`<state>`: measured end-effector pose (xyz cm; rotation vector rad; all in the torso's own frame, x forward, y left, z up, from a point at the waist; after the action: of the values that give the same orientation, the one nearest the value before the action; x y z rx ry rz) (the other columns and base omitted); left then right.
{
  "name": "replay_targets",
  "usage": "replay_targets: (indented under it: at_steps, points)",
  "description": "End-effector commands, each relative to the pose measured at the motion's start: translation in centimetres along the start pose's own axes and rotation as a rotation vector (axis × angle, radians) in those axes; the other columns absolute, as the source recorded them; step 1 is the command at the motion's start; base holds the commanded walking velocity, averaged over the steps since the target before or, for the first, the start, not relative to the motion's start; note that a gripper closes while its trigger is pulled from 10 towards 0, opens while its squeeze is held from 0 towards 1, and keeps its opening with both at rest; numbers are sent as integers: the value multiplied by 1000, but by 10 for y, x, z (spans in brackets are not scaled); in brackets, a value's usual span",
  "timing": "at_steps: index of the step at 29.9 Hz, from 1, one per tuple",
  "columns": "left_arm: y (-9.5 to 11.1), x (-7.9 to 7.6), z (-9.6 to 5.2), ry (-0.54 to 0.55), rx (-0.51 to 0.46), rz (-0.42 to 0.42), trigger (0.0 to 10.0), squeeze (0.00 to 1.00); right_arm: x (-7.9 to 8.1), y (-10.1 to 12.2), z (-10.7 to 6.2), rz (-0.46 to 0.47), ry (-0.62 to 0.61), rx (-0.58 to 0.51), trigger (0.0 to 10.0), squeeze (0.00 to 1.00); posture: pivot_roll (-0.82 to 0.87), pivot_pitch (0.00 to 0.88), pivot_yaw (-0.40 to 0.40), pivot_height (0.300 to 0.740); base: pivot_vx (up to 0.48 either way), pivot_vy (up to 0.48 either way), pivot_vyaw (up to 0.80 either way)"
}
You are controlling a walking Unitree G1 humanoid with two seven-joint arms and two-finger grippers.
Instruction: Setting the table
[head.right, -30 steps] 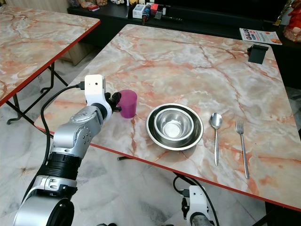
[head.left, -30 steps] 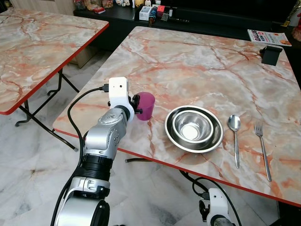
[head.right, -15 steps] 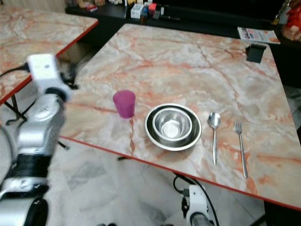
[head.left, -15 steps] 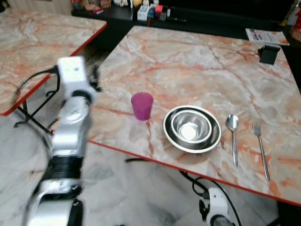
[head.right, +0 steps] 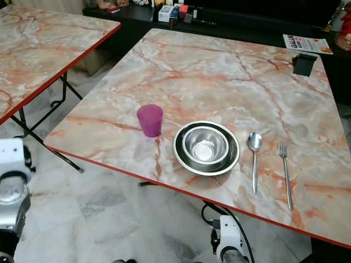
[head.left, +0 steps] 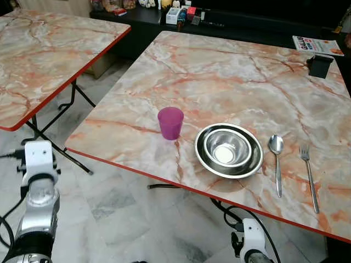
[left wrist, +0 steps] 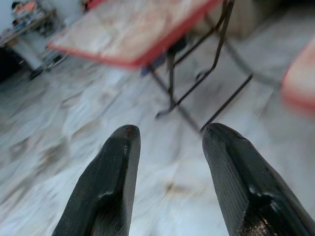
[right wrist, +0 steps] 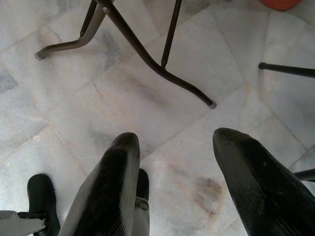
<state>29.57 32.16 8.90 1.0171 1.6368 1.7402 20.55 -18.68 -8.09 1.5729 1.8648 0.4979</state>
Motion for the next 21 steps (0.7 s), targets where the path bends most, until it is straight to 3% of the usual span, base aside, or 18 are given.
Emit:
replay_targets:
  at_steps: [1,3,6,7,10,14,16,21]
  points:
    - [-30,9,-10,31,86,38,10000,0,-2,-2,-1,15,-8,7,10000,0,28,94,-14,740,0,0,0]
    - [-42,9,-14,35,131,41,10000,0,-2,-2,0,15,-9,7,10000,0,27,92,-14,740,0,0,0]
    - [-73,3,-29,-15,277,7,10000,0,-1,-2,0,16,-9,6,10000,0,22,85,-12,740,0,0,0]
    - [-92,-7,-42,-90,395,-40,10000,0,-1,-1,0,19,-11,5,10000,0,15,78,-10,740,0,0,0]
    - [-112,-37,-64,-297,521,-53,10000,0,-2,-2,0,19,-12,9,10000,0,20,71,-11,740,0,0,0]
    - [-119,-55,-76,-418,563,-6,10000,0,-2,-2,0,16,-9,11,10000,0,22,66,-12,740,0,0,0]
    - [-126,-78,-93,-531,606,16,10000,0,-1,-2,0,15,-8,12,10000,0,10,56,-7,740,0,0,0]
    - [-136,-89,-109,-593,659,109,10000,0,-2,-1,0,23,-9,12,10000,0,-10,42,-3,740,0,0,0]
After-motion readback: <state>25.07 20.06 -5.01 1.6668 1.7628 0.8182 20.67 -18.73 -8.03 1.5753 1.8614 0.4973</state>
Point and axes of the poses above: a point about 5 cm out from each wrist's last joint towards the gripper, its own z axis pointing out of the wrist towards the gripper, its own y axis along the axis of the wrist's last joint, x = y × z, the point moved 1 cm from there along z, pointing out of the wrist towards the gripper, and after that the axes turned 12 degrees about -z, right-handed, at the moved point
